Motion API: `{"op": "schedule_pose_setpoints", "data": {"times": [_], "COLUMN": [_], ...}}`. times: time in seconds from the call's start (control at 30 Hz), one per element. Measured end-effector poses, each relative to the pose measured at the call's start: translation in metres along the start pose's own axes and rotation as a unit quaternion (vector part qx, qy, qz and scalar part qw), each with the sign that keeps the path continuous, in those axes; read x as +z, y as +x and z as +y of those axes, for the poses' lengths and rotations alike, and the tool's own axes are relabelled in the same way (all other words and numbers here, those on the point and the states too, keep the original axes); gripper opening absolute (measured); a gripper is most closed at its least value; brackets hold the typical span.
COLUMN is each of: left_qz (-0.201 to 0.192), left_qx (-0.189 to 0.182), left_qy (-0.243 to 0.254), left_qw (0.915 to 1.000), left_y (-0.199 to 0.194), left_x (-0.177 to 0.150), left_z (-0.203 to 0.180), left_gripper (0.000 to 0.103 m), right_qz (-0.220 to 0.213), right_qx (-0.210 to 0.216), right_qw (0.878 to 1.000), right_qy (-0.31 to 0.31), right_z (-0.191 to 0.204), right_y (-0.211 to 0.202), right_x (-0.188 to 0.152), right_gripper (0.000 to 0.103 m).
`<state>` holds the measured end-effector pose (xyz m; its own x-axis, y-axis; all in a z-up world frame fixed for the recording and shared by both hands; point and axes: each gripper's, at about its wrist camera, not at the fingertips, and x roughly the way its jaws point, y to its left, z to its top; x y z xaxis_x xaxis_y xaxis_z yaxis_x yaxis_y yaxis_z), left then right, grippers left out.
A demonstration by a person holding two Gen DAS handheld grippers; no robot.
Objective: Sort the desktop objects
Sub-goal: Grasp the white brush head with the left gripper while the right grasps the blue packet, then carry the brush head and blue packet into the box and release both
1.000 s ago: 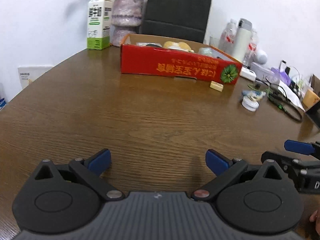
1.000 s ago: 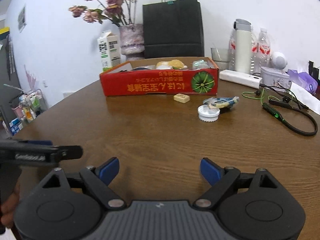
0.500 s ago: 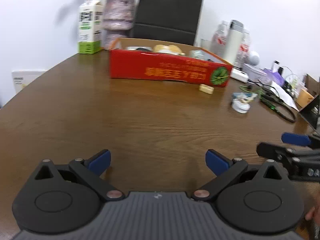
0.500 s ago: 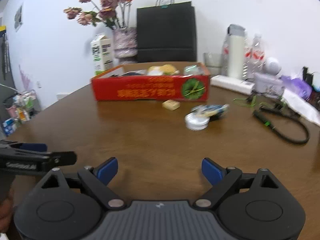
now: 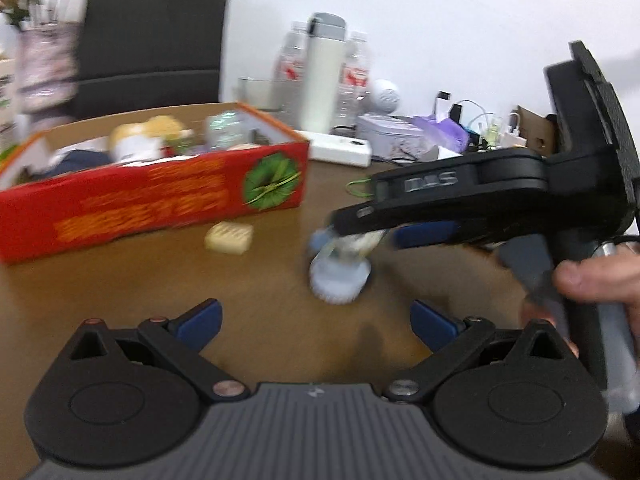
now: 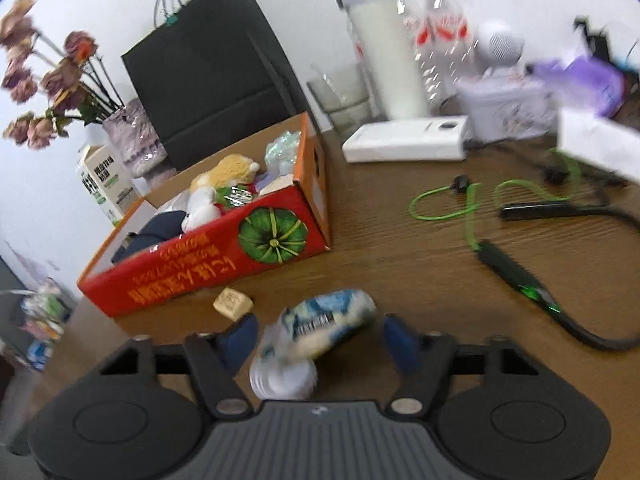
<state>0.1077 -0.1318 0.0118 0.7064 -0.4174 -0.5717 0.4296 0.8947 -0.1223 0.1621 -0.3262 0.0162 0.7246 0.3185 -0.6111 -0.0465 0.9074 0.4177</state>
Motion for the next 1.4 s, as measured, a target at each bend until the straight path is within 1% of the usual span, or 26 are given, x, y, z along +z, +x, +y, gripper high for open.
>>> {"op": "schedule_pose_setpoints", "data": {"times": [0.03, 0.07, 0.1, 0.13, 0.17, 0.2, 0.27, 0.3, 0.37, 0.4, 0.47, 0.53, 0.63, 0.67, 0.73, 0.77, 0.83, 0.93, 1.03, 1.1, 1.23, 1.3, 1.4], "left_qz": [0.001, 0.0, 0.002, 0.006, 0.013, 0.01, 0.012, 0.013, 0.011, 0.008, -0.005, -0.014, -0.03, -0.033, -0.034, -0.03, -0.029, -0.04, -0.045, -0.052, -0.067, -0.065, -0.073], "left_qx": [0.006, 0.007, 0.01, 0.012, 0.012, 0.002, -0.012, -0.007, 0.003, 0.007, 0.009, 0.019, 0.027, 0.035, 0.061, 0.073, 0.1, 0.133, 0.146, 0.148, 0.125, 0.121, 0.102], "left_qy": [-0.005, -0.007, -0.012, -0.014, -0.011, -0.01, 0.006, 0.012, 0.013, 0.008, -0.005, -0.016, -0.031, -0.034, -0.048, -0.055, -0.063, -0.06, -0.057, -0.06, -0.072, -0.073, -0.069], "left_qw": [1.0, 0.9999, 0.9999, 0.9998, 0.9998, 0.9999, 0.9998, 0.9998, 0.9999, 0.9999, 0.9999, 0.9996, 0.9987, 0.9982, 0.9964, 0.9953, 0.9926, 0.9885, 0.9866, 0.9858, 0.9873, 0.9878, 0.9897], "left_y": [0.01, 0.02, 0.03, 0.037, 0.044, 0.048, 0.05, 0.049, 0.046, 0.041, 0.032, 0.019, -0.011, -0.022, -0.044, -0.052, -0.071, -0.096, -0.117, -0.131, -0.155, -0.161, -0.172], "left_x": [0.005, 0.01, 0.014, 0.016, 0.018, 0.019, 0.019, 0.018, 0.015, 0.013, 0.013, 0.014, 0.012, 0.01, 0.002, -0.002, -0.009, -0.021, -0.033, -0.04, -0.056, -0.062, -0.073], "left_z": [-0.002, -0.002, -0.004, -0.005, -0.007, -0.01, -0.016, -0.018, -0.02, -0.018, -0.016, -0.013, -0.004, -0.001, 0.009, 0.013, 0.021, 0.026, 0.029, 0.029, 0.028, 0.026, 0.022], "left_gripper": [0.101, 0.095, 0.088, 0.072, 0.066, 0.062, 0.023, 0.015, 0.015, 0.015, 0.015, 0.015, 0.015, 0.015, 0.015, 0.015, 0.015, 0.015, 0.015, 0.015, 0.015, 0.015, 0.015], "right_qz": [0.004, 0.008, 0.006, -0.002, -0.009, -0.019, -0.049, -0.073, -0.106, -0.115, -0.108, -0.104, -0.112, -0.113, -0.102, -0.096, -0.081, -0.096, -0.116, -0.123, -0.129, -0.131, -0.14], "right_qx": [0.006, 0.009, 0.008, 0.011, 0.017, 0.025, 0.035, 0.036, 0.023, 0.017, 0.017, 0.017, 0.008, 0.007, 0.022, 0.026, 0.022, 0.033, 0.037, 0.033, 0.036, 0.028, 0.016], "right_qw": [1.0, 1.0, 1.0, 1.0, 1.0, 0.999, 0.998, 0.997, 0.994, 0.993, 0.994, 0.994, 0.993, 0.993, 0.993, 0.993, 0.993, 0.986, 0.98, 0.979, 0.981, 0.981, 0.979], "right_qy": [0.004, 0.003, 0.003, 0.002, 0.004, 0.009, 0.021, 0.018, 0.009, 0.004, 0.0, -0.001, -0.033, -0.042, -0.056, -0.061, -0.086, -0.13, -0.155, -0.157, -0.141, -0.14, -0.144], "right_z": [-0.002, -0.003, -0.005, -0.005, -0.006, -0.008, -0.011, -0.011, -0.011, -0.011, -0.012, -0.009, 0.002, 0.007, 0.015, 0.019, 0.039, 0.074, 0.099, 0.108, 0.114, 0.117, 0.121], "right_y": [0.006, 0.012, 0.016, 0.018, 0.017, 0.013, 0.0, -0.01, -0.024, -0.029, -0.029, -0.028, -0.032, -0.032, -0.032, -0.032, -0.034, -0.058, -0.083, -0.1, -0.13, -0.141, -0.157], "right_x": [0.005, 0.008, 0.009, 0.01, 0.009, 0.009, 0.011, 0.012, 0.012, 0.012, 0.011, 0.01, 0.008, 0.006, -0.002, -0.008, -0.023, -0.058, -0.091, -0.111, -0.142, -0.155, -0.175], "right_gripper": [0.036, 0.019, 0.011, 0.011, 0.008, 0.006, 0.006, 0.005, 0.005, 0.005, 0.005, 0.005, 0.005, 0.005, 0.005, 0.005, 0.005, 0.005, 0.005, 0.004, 0.004, 0.004, 0.004]}}
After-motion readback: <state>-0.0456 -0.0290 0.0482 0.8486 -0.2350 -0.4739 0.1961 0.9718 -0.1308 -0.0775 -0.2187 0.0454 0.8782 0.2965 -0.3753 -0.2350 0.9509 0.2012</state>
